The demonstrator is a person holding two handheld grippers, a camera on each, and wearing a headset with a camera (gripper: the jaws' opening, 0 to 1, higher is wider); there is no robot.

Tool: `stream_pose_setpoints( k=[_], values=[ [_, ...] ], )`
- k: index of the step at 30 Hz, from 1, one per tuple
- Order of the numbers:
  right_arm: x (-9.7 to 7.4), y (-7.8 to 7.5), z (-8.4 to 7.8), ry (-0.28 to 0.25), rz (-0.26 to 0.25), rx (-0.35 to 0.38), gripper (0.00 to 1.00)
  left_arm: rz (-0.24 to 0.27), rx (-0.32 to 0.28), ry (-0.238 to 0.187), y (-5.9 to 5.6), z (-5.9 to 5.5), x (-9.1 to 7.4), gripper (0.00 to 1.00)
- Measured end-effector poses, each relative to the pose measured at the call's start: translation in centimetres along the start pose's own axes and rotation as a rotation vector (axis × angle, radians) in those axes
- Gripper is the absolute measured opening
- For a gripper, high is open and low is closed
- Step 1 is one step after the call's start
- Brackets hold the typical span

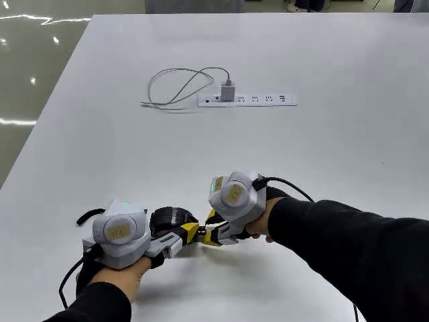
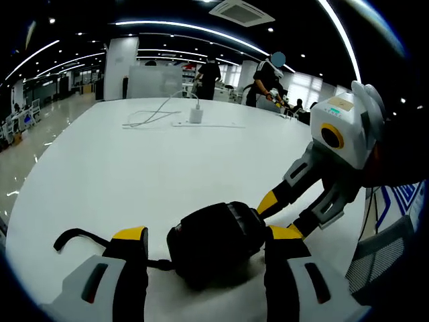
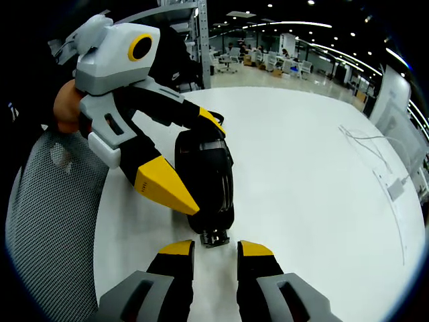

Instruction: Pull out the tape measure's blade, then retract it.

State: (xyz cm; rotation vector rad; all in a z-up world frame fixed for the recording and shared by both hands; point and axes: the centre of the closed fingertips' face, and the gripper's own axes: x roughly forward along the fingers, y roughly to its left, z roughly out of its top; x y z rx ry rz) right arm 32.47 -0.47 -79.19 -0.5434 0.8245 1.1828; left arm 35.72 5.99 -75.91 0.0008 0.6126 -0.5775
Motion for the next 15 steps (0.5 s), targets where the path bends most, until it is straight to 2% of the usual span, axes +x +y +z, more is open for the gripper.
stream_pose_setpoints(
  k=[4, 8, 15],
  values=[
    [-0.7, 0.0, 0.2, -0.024, -0.01, 0.033, 0.23, -0.022, 0.02, 0.014, 0.3, -0.2, -0.3, 0.71],
    [-1.3, 0.0, 0.1, -0.038, -0.018, 0.045, 0.25, -0.033, 0.017, 0.02, 1.1, -0.3, -0.5, 0.76],
    [-2.7, -0.3, -0.8, -0.069, -0.054, 0.094, 0.28, -0.068, 0.057, 0.03, 1.9, -0.1, -1.2, 0.85]
  ],
)
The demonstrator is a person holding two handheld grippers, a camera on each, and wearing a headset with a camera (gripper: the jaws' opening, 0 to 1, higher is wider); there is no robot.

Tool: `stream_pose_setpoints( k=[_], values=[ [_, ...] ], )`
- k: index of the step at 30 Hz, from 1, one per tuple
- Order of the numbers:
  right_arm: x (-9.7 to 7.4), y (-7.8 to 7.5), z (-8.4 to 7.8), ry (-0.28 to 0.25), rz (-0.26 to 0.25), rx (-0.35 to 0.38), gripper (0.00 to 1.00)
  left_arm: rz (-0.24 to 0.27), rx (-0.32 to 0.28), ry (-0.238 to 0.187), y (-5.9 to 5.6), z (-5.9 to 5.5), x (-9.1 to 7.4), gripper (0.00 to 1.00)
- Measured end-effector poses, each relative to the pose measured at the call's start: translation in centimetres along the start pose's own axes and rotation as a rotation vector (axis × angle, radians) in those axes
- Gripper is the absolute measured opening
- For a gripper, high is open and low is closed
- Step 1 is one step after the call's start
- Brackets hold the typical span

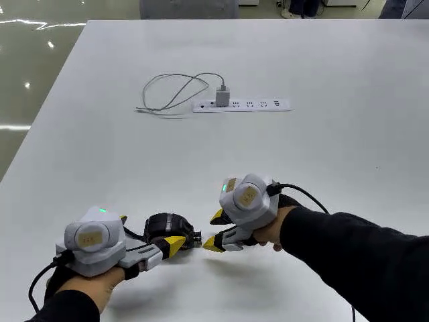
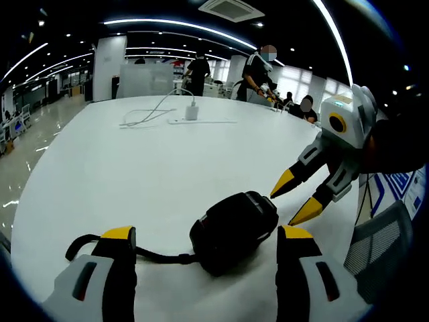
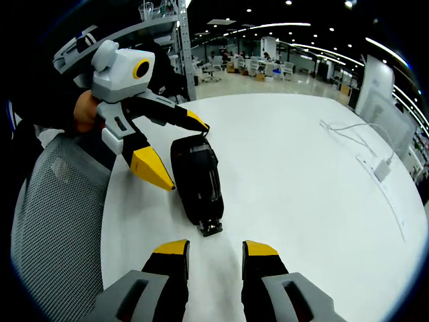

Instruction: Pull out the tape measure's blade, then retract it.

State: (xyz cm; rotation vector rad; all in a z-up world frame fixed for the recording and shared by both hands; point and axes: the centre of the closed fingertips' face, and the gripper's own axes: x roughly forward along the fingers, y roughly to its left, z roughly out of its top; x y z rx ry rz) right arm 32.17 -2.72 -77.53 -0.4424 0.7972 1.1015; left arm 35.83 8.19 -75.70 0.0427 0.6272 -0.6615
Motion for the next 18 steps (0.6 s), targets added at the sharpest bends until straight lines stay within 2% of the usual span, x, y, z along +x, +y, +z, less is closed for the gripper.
stream_pose_setpoints(
  k=[3, 4, 5, 6, 7, 12, 14, 16, 18],
  values=[
    [-0.5, 0.0, -0.3, -0.008, -0.012, 0.014, 0.3, -0.037, 0.012, 0.016, 0.0, -0.1, -0.1, 0.89],
    [-0.8, 0.0, -0.5, -0.013, -0.019, 0.013, 0.3, -0.057, 0.023, 0.046, -0.1, -0.6, -0.2, 0.91],
    [-1.0, 0.1, -0.6, -0.016, -0.021, 0.016, 0.31, -0.07, 0.033, 0.055, -0.2, -0.7, -0.2, 0.97],
    [-1.2, 0.1, -0.7, -0.021, -0.021, 0.02, 0.31, -0.108, 0.026, 0.066, -0.7, -0.9, -0.2, 0.98],
    [-1.3, 0.2, -0.9, -0.021, -0.023, 0.022, 0.32, -0.12, 0.017, 0.073, -0.9, -0.9, -0.3, 0.98],
    [-2.2, 0.2, -1.4, -0.031, -0.036, 0.043, 0.35, -0.165, 0.07, 0.077, -1.8, -0.9, -0.9, 0.99],
    [-2.7, 0.1, -1.5, -0.039, -0.044, 0.052, 0.36, -0.151, 0.094, 0.07, -1.7, -0.8, -1.2, 0.99],
    [-3.3, -0.1, -1.6, -0.05, -0.056, 0.055, 0.37, -0.181, 0.09, 0.1, -2.1, -1.3, -1.4, 0.99],
    [-3.7, -0.2, -1.8, -0.053, -0.058, 0.062, 0.38, -0.181, 0.121, 0.08, -1.9, -1.0, -1.6, 0.99]
  ],
)
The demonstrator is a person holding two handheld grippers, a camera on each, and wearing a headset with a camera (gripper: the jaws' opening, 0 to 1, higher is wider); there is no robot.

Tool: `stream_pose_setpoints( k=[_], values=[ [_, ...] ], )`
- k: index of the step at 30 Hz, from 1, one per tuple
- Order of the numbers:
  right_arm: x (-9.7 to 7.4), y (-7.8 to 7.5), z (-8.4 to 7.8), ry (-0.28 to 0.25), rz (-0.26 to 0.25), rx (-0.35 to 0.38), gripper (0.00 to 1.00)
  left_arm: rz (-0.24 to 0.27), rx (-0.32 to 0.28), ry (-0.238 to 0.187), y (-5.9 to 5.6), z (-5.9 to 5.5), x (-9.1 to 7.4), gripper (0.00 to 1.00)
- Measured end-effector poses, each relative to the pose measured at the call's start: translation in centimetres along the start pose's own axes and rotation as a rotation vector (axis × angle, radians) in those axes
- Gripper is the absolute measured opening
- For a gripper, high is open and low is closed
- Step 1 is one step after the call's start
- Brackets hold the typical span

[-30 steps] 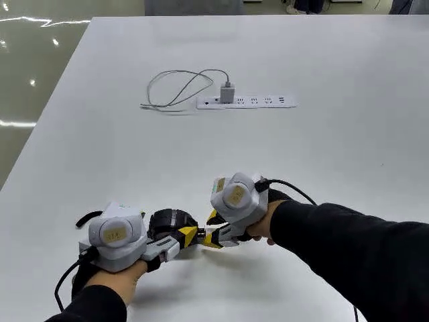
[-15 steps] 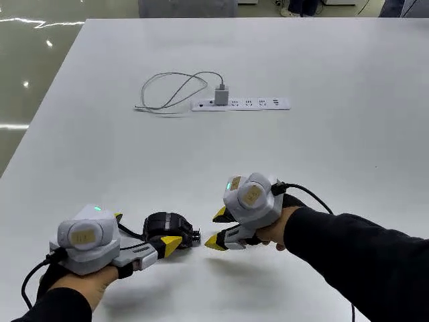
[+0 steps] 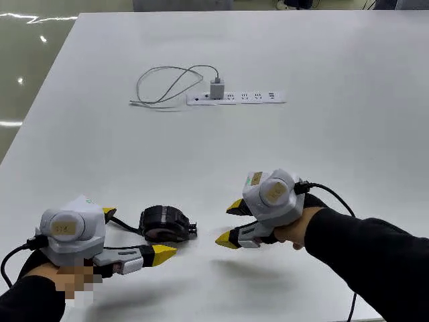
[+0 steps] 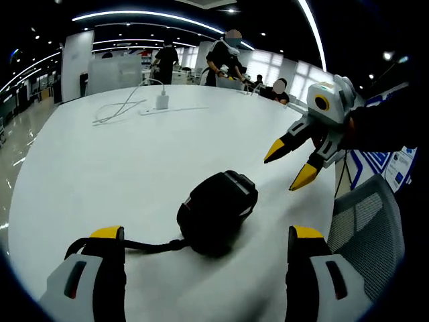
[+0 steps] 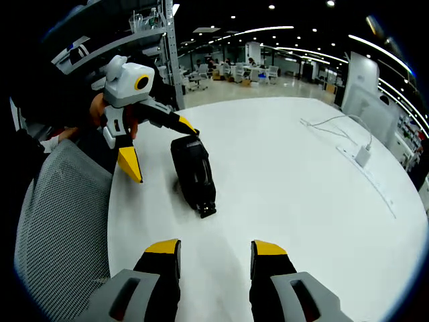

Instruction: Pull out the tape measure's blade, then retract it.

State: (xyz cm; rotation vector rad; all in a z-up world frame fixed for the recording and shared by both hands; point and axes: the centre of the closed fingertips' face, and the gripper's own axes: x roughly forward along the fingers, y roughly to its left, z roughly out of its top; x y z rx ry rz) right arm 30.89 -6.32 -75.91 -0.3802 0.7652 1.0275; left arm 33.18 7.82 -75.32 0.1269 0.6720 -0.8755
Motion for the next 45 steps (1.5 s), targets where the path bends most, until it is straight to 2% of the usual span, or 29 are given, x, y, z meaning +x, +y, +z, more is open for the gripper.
stream_pose_setpoints(
  k=[2, 5, 7, 9, 12, 16, 17, 18, 20, 24, 28, 30, 34, 35, 37, 40, 45],
  values=[
    [-0.4, -0.2, -0.3, 0.0, -0.003, 0.007, 0.39, -0.014, 0.003, -0.01, -0.2, 0.2, -0.4, 0.99],
    [-1.4, -0.5, -1.0, -0.003, -0.019, 0.027, 0.42, -0.026, 0.002, -0.03, 0.3, 0.3, -1.0, 0.99],
    [-2.1, -0.6, -1.3, -0.005, -0.027, 0.037, 0.42, -0.022, 0.029, -0.035, 0.7, 0.2, -1.4, 0.99],
    [-2.6, -0.7, -1.7, -0.008, -0.032, 0.043, 0.43, -0.015, 0.031, -0.016, 1.2, -0.1, -1.6, 0.99],
    [-3.3, -0.9, -2.3, -0.01, -0.045, 0.051, 0.45, -0.019, 0.032, -0.016, 1.6, -0.1, -2.2, 0.99],
    [-4.3, -1.0, -3.0, -0.024, -0.051, 0.067, 0.48, 0.005, 0.032, -0.016, 2.5, 0.1, -2.9, 0.99],
    [-4.4, -1.0, -3.1, -0.028, -0.051, 0.073, 0.5, 0.013, 0.03, -0.035, 2.6, 0.5, -3.1, 0.99],
    [-4.7, -1.1, -3.3, -0.034, -0.053, 0.077, 0.51, 0.023, 0.047, -0.076, 2.8, 1.2, -3.3, 0.99],
    [-5.3, -1.1, -3.5, -0.045, -0.062, 0.072, 0.53, 0.027, 0.044, -0.055, 3.0, 1.0, -3.6, 0.99],
    [-6.3, -1.5, -4.1, -0.061, -0.073, 0.09, 0.58, 0.028, 0.018, -0.064, 3.6, 1.3, -4.1, 0.99],
    [-7.4, -2.0, -5.0, -0.067, -0.091, 0.106, 0.61, 0.04, 0.02, -0.062, 4.3, 1.2, -4.4, 0.99],
    [-7.9, -2.3, -5.7, -0.065, -0.101, 0.112, 0.63, 0.034, 0.031, -0.065, 4.3, 1.2, -4.7, 0.99],
    [-9.1, -2.8, -6.9, -0.056, -0.124, 0.115, 0.65, 0.042, 0.067, -0.035, 4.7, 0.6, -4.9, 0.99],
    [-9.4, -2.9, -7.4, -0.05, -0.129, 0.123, 0.65, 0.018, 0.052, -0.025, 4.4, 0.2, -5.0, 0.99],
    [-9.9, -3.3, -8.5, -0.04, -0.145, 0.129, 0.66, 0.008, 0.054, -0.043, 4.3, 0.4, -5.2, 0.99],
    [-10.6, -3.8, -9.5, -0.042, -0.163, 0.152, 0.7, 0.01, 0.042, -0.052, 4.3, 0.5, -5.4, 0.99],
    [-11.8, -4.1, -10.7, -0.043, -0.184, 0.168, 0.77, 0.021, 0.072, -0.025, 4.5, -0.2, -5.7, 0.99]
  ],
)
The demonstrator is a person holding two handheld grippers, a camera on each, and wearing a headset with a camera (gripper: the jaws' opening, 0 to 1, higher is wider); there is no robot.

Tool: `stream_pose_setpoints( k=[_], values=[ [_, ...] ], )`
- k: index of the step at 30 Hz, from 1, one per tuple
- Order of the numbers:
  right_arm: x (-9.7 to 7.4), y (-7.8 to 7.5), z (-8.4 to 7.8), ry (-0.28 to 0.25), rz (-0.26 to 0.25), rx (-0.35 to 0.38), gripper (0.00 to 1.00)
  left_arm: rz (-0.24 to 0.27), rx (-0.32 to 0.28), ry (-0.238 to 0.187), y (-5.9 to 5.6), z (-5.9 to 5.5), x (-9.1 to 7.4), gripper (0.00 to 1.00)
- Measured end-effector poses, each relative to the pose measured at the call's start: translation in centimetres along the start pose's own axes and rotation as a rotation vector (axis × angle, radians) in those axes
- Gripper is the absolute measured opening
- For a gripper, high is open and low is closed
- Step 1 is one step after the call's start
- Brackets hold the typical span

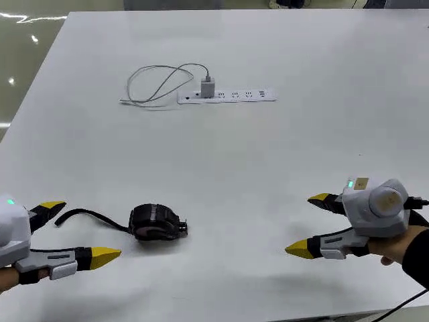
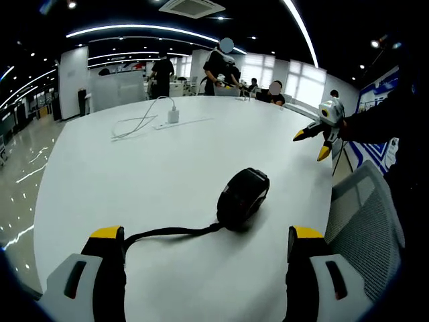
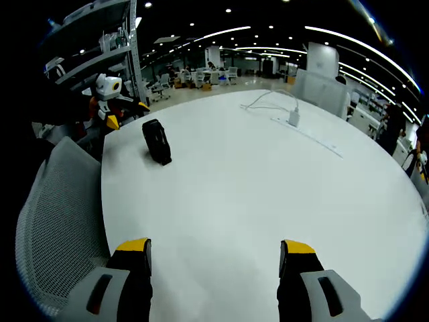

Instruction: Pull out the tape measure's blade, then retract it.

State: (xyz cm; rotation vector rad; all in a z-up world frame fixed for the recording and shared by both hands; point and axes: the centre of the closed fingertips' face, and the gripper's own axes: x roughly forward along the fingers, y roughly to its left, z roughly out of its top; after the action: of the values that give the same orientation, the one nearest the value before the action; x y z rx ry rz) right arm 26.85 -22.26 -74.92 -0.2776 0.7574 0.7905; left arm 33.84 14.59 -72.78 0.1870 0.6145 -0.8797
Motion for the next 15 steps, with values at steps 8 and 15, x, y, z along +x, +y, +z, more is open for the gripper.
stream_pose_setpoints(
  k=[8, 15],
  values=[
    [-1.2, -0.8, -1.4, 0.002, -0.014, 0.005, 0.83, 0.011, 0.008, 0.001, 0.5, -0.3, -0.9, 0.99],
    [-2.1, -1.1, -2.1, 0.002, -0.015, -0.011, 0.9, 0.024, 0.008, 0.004, 0.7, -0.7, -1.7, 0.99]
  ],
)
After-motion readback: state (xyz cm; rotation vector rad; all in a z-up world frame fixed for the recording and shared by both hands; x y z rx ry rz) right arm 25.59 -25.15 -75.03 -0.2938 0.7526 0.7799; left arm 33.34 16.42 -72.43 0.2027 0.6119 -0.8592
